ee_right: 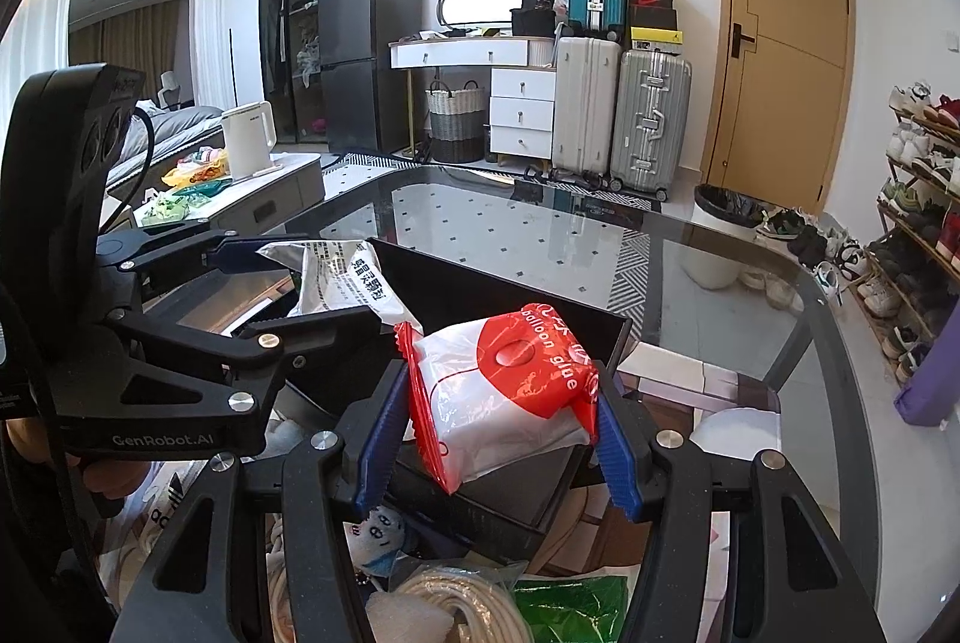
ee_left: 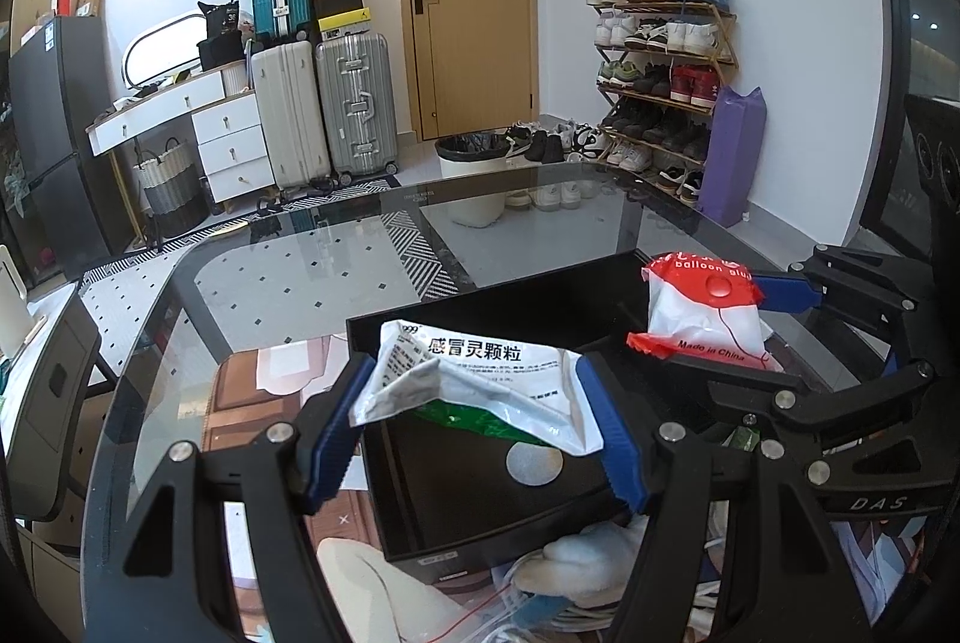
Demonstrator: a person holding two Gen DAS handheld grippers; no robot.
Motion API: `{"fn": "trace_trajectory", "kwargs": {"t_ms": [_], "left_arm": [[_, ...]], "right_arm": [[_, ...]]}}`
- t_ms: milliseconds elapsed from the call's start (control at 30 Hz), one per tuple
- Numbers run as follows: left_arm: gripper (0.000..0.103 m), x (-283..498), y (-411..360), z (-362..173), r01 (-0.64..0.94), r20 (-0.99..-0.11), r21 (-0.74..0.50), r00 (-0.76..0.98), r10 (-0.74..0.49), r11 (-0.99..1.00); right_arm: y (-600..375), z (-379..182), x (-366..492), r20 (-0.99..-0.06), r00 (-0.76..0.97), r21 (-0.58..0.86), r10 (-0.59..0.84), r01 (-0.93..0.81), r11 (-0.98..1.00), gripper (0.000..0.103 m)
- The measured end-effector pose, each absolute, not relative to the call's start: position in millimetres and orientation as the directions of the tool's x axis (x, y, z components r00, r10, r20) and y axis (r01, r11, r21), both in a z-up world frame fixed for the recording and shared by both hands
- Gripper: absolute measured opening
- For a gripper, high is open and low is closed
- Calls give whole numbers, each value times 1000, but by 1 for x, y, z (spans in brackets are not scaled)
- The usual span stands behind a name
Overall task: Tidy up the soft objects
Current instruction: 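Carry the balloon glue bag with the right tool while the left tool carries the medicine packet over the box, then open the right tool to drop the bag into the box while the left tool drops the packet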
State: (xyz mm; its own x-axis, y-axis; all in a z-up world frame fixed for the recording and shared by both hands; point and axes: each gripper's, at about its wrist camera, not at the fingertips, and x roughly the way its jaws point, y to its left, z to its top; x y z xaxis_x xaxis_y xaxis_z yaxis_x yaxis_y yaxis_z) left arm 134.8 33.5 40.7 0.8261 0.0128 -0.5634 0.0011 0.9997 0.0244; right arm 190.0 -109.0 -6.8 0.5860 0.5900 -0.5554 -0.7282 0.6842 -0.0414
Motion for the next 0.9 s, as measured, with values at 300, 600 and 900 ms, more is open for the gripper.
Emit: {"fn": "trace_trajectory", "kwargs": {"t_ms": [300, 600, 900], "left_arm": [[68, 138, 32, 37, 4, -574, 25, 819, 11, 1000], [68, 142, 32, 34, 7, -586, 32, 811, 13, 999], [86, 140, 39, 35, -4, -593, -7, 805, -1, 1000]], "right_arm": [[-104, -11, 193, -569, 578, -49, 585, -734, 678, 57], [-99, -13, 196, -576, 576, -52, 580, -734, 677, 57], [-101, -13, 194, -562, 586, -62, 583, -733, 678, 87]]}}
